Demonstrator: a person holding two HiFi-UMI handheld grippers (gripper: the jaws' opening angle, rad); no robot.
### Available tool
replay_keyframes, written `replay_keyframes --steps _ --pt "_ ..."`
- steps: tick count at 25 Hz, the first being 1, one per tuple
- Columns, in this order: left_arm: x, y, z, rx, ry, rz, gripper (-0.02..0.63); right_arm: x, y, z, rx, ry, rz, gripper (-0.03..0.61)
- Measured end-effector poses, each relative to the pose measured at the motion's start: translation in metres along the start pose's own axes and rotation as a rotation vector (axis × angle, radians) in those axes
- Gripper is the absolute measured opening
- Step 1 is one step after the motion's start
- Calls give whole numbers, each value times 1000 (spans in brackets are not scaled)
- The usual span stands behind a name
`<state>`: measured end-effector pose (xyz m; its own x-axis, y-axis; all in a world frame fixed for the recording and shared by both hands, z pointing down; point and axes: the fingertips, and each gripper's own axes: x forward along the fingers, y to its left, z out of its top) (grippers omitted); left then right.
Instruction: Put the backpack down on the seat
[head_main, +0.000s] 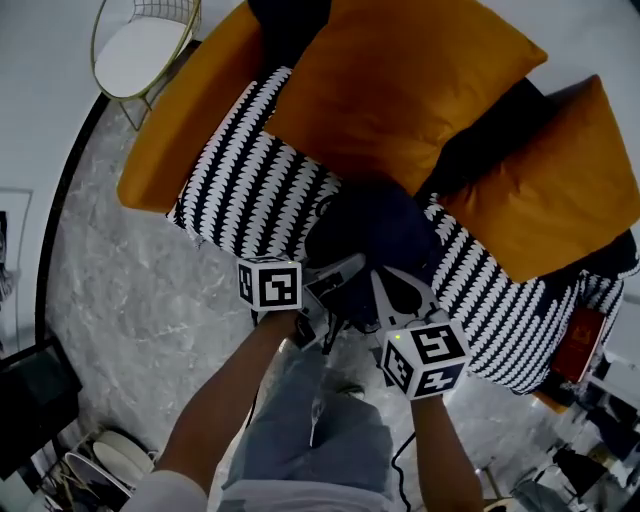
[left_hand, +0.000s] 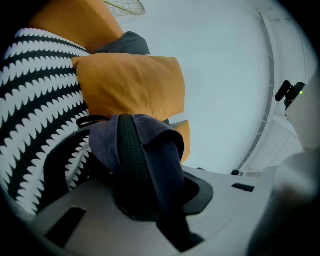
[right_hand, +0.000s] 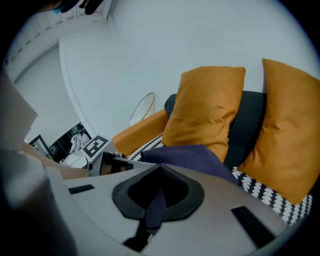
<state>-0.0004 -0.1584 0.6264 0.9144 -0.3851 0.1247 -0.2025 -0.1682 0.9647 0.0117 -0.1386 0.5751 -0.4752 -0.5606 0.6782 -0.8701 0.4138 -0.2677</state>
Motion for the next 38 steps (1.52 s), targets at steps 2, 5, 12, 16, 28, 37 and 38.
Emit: replay_keyframes --steps 2,5,12,16,28,37,38 --pt "-6 10 5 4 0 0 46 10 5 0 -7 8 13 2" --pt "-11 23 10 5 -6 2 46 21 9 -1 -17 16 28 2" --pt "-13 46 15 15 -9 5 59 42 5 -10 -22 21 58 2" --pt "-15 58 21 32 -12 17 82 51 4 -9 -29 24 70 2" --pt "-25 82 21 67 2 191 270 45 -5 -8 -14 17 63 2" --pt "-52 77 23 52 -8 275 279 28 8 -3 2 16 59 2" --pt "-55 75 23 55 -9 281 279 25 9 -2 3 14 57 2"
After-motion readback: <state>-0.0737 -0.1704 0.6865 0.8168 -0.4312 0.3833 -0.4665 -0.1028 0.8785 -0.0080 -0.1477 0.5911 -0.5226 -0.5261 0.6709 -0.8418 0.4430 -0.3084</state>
